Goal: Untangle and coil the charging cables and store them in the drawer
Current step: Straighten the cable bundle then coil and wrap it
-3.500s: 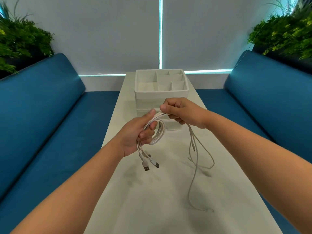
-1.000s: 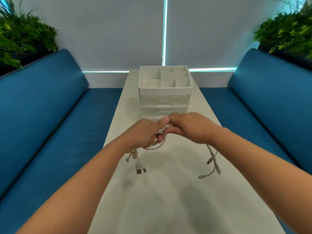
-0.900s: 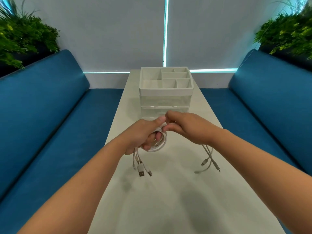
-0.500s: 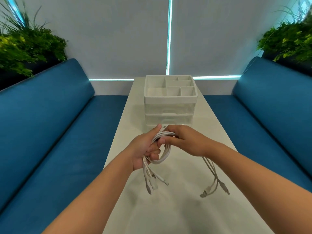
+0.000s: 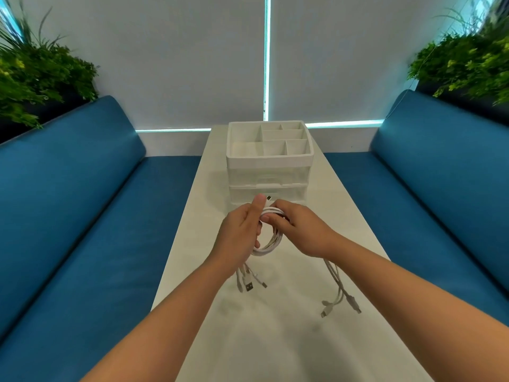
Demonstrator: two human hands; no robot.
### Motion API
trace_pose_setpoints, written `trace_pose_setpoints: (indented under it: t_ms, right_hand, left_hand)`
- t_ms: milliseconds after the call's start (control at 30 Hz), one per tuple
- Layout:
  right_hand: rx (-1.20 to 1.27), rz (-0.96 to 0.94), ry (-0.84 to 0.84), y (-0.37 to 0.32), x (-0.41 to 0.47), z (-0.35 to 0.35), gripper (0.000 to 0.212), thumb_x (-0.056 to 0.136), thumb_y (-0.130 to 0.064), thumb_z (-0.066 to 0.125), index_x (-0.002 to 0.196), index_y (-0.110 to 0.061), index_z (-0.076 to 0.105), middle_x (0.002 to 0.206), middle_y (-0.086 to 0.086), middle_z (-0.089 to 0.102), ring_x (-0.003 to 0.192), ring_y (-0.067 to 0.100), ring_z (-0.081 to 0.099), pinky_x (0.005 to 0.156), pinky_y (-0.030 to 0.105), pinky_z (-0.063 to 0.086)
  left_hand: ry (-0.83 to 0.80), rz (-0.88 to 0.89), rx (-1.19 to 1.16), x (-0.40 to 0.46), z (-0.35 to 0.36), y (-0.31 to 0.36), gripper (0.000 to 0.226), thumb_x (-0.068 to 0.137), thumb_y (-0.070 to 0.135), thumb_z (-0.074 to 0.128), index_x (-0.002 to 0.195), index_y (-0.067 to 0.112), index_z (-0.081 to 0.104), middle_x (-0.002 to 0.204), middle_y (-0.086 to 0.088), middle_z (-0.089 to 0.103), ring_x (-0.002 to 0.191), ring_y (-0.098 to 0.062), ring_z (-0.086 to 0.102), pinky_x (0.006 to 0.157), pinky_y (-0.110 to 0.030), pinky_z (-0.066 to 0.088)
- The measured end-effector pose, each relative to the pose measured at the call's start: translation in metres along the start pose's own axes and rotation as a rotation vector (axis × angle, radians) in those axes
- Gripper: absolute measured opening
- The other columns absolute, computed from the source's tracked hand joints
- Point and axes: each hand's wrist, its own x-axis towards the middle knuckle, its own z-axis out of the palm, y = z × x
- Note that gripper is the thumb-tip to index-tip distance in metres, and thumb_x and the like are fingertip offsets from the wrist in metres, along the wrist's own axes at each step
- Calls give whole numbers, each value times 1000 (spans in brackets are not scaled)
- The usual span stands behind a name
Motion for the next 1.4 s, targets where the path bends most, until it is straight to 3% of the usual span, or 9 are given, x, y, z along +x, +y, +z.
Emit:
trace_pose_setpoints:
  t_ms: [200, 433, 667, 800, 900, 1100, 1200, 1267, 1400]
  right_hand:
    - [133, 15, -134, 6, -5, -12, 27, 94, -39, 56, 99, -14, 65, 83, 0, 64, 70, 4, 54, 69, 25, 46]
    - [87, 52, -283, 4, -6, -33, 22, 103, -27, 40, 107, -19, 60, 79, -14, 57, 66, 2, 47, 68, 18, 42]
    - [369, 185, -162, 19, -22, -26, 35, 105, -31, 34, 114, -27, 67, 75, -2, 45, 71, 11, 41, 75, 26, 40]
    - [289, 220, -338, 22, -25, -22, 28, 101, -25, 44, 115, -21, 68, 89, -28, 62, 89, 2, 57, 96, 23, 41]
    - [174, 233, -418, 22, -22, -22, 20, 94, -20, 61, 110, -22, 72, 105, -25, 67, 94, -12, 59, 85, 11, 42]
    - [-343, 151, -215, 19, -10, -22, 17, 89, -24, 67, 100, -15, 75, 76, -16, 55, 70, 5, 53, 63, 14, 35]
    - [-297, 192, -44, 20, -11, -16, 22, 91, -25, 63, 82, -8, 74, 74, 5, 66, 67, 16, 59, 65, 28, 46]
    - [-164, 236, 91, 19, -15, -8, 30, 91, -21, 63, 65, -6, 65, 64, 7, 65, 53, 5, 59, 57, 18, 44]
    - [-121, 269, 127, 20, -22, 18, 30, 90, -18, 62, 64, -1, 64, 60, 8, 64, 48, 8, 53, 55, 26, 42]
  left_hand:
    - [-199, 51, 79, -2, -4, -8, 31, 100, 43, 42, 89, 17, 55, 76, 3, 45, 50, 1, 46, 61, -23, 47]
    - [-108, 3, -48, 2, -14, -8, 31, 102, 39, 41, 86, 15, 52, 71, 2, 40, 51, -6, 37, 50, -18, 43]
    - [31, 7, -102, 7, -25, -5, 32, 102, 40, 39, 85, 17, 53, 68, 4, 39, 52, -7, 36, 51, -19, 44]
    - [38, 25, -85, 0, -21, 0, 31, 102, 41, 40, 83, 20, 52, 68, 5, 40, 50, -4, 38, 53, -21, 45]
    - [-19, 57, -54, -7, -14, 7, 31, 102, 40, 40, 86, 16, 52, 70, 4, 40, 48, -3, 41, 54, -23, 48]
    - [-78, 44, -100, -18, 0, 10, 31, 102, 40, 42, 90, 12, 52, 68, 4, 39, 51, -4, 39, 54, -23, 48]
    - [-64, 27, -198, -21, 2, 10, 29, 102, 37, 41, 85, 15, 50, 66, 4, 35, 54, -8, 35, 53, -22, 47]
    - [-38, 33, -228, -21, 4, 10, 29, 102, 37, 41, 83, 17, 50, 64, 4, 34, 53, -9, 34, 53, -23, 47]
    - [37, 104, -129, -21, 5, 6, 30, 103, 36, 40, 81, 18, 50, 64, 3, 37, 51, -5, 38, 52, -22, 47]
